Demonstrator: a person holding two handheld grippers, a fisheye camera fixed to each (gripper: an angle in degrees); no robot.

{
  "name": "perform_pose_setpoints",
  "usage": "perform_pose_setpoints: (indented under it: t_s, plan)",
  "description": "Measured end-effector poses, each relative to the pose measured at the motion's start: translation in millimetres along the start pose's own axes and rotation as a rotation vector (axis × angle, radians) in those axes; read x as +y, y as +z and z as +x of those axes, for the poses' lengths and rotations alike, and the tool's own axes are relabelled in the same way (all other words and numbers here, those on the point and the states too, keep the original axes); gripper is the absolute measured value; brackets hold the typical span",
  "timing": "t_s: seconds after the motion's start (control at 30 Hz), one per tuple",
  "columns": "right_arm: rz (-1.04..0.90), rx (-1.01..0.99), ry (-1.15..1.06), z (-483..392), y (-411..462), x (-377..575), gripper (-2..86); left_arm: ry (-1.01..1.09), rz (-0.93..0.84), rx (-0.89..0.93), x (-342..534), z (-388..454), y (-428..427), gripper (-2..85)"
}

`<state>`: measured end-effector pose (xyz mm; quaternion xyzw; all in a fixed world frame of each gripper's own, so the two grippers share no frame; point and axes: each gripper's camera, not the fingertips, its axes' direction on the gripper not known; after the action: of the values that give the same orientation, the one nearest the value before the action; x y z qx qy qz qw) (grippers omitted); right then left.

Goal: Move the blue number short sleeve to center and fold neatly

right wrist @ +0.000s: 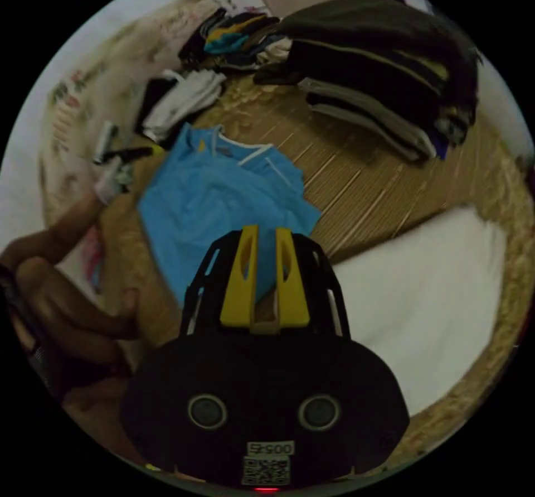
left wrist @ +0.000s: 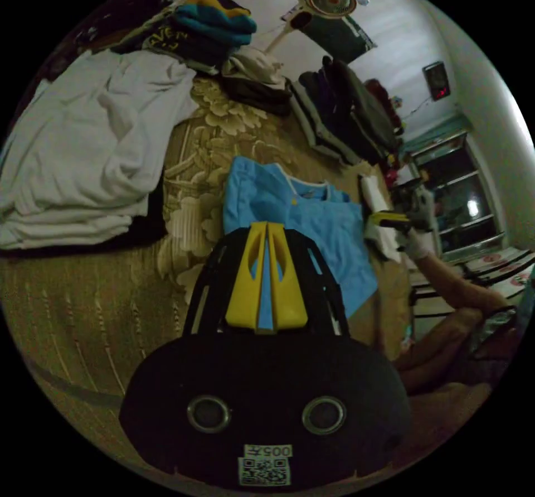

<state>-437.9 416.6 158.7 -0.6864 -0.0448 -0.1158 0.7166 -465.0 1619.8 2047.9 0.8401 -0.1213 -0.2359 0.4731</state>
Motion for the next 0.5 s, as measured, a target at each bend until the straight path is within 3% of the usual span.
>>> perform_pose_setpoints:
  t_s: [0.07, 0.17, 0.23, 0.37, 0.5]
  plan:
    - [-0.023, 0.215, -0.045, -21, -1, -10, 8.1, 0.02, 0.021, -0.098, -13, 8, -1, 3.3]
    - [-0.054, 0.328, -0.075, -38, -3, -16, 8.5, 0.038, 0.011, -0.162, -35, 13, 3, 8.7]
    - [-0.064, 0.278, -0.072, -43, -5, -15, 7.9, 0.04, 0.024, -0.139, -45, 13, 5, 9.1]
    - [-0.128, 0.225, -0.007, -47, -4, -13, 1.0, 0.023, -0.126, -0.055, -65, 10, 28, 4.0]
    - [-0.055, 0.178, 0.063, -50, -27, -6, -1.4, -0.019, 0.0, -0.032, -65, 12, 9, 1.7]
